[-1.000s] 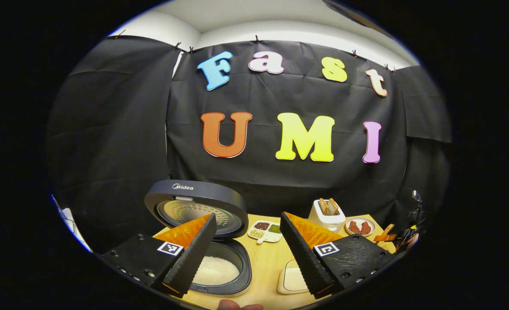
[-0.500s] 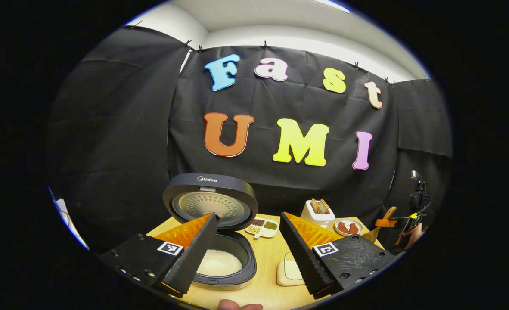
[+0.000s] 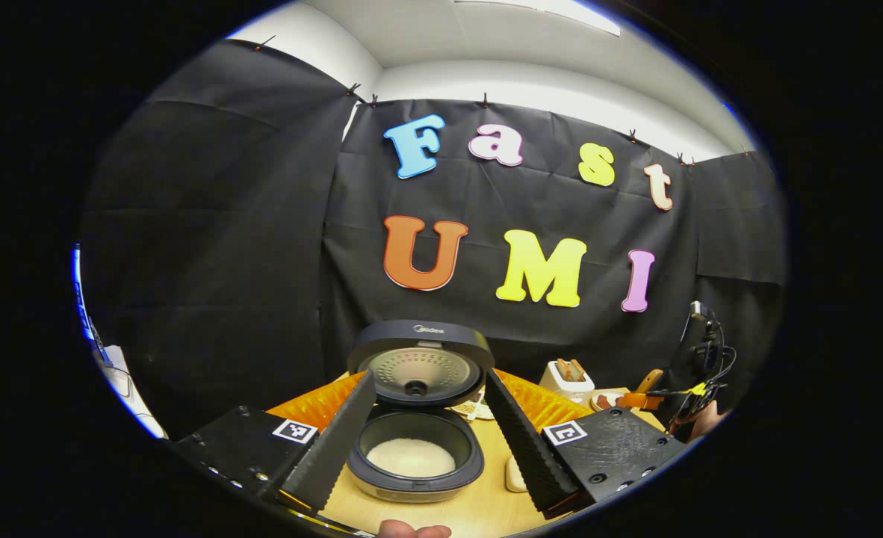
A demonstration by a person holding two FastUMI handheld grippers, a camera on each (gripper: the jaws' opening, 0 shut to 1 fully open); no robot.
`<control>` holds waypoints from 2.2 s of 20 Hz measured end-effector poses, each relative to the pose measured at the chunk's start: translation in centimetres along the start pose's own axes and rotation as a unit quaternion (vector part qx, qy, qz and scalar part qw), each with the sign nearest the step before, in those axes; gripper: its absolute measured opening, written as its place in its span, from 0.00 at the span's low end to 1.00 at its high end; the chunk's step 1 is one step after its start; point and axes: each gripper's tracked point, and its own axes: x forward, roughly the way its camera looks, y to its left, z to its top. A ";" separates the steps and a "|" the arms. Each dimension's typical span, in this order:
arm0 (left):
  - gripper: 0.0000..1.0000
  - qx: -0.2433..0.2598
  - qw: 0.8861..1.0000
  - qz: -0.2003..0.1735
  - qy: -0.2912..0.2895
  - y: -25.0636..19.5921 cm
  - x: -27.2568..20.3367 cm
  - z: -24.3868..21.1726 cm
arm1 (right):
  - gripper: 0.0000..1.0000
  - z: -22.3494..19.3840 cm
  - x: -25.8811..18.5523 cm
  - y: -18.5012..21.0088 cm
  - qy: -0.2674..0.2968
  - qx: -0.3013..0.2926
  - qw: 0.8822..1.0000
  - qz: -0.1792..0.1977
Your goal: Close the left gripper, press the button to open the rice cooker; take a wooden spoon from the chopstick holder with the right hand, scoop a spoonful of rice and pour it into the rice cooker, then put the wooden spoon back into the chopstick holder.
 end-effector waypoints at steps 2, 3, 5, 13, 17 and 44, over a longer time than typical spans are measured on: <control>0.95 0.006 1.000 0.014 0.000 1.5 -0.8 0.1 | 0.15 -2.2 1.6 0.2 0.019 -0.001 1.000 -0.012; 0.95 0.008 1.000 0.020 0.002 2.3 -1.2 0.0 | 0.16 -3.2 2.5 -0.1 0.028 -0.003 0.999 -0.024; 0.95 0.008 0.999 0.030 0.009 3.2 -1.7 -0.1 | 0.16 -5.0 3.7 -0.8 0.039 -0.013 0.998 -0.045; 0.95 -0.002 0.999 0.034 0.026 2.5 -2.5 -1.1 | 0.15 -9.4 5.2 -1.7 0.059 -0.139 0.984 -0.097; 0.95 0.004 0.999 0.033 0.038 2.1 -3.0 -1.6 | 0.15 -11.1 5.2 0.4 0.061 -0.150 0.982 -0.097; 0.95 0.030 0.998 0.007 0.053 -3.4 -3.1 -1.2 | 0.16 -8.4 5.4 4.2 0.123 0.291 0.945 0.086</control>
